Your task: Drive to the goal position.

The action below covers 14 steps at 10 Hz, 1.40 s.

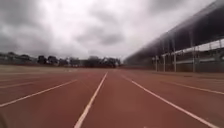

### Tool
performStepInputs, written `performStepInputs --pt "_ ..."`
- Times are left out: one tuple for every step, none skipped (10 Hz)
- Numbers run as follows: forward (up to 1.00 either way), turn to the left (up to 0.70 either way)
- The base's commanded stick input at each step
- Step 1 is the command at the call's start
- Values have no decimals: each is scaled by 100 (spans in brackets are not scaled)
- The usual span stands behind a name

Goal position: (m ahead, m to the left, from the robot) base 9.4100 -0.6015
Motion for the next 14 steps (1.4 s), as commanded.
performStepInputs --pt "70 0" --pt "70 0" --pt "70 0" --pt "70 0" --pt "70 0" --pt "70 0" --pt "70 0" --pt "70 0" --pt "70 0" --pt "70 0" --pt "70 0" --pt "70 0" --pt "70 0" --pt "70 0"
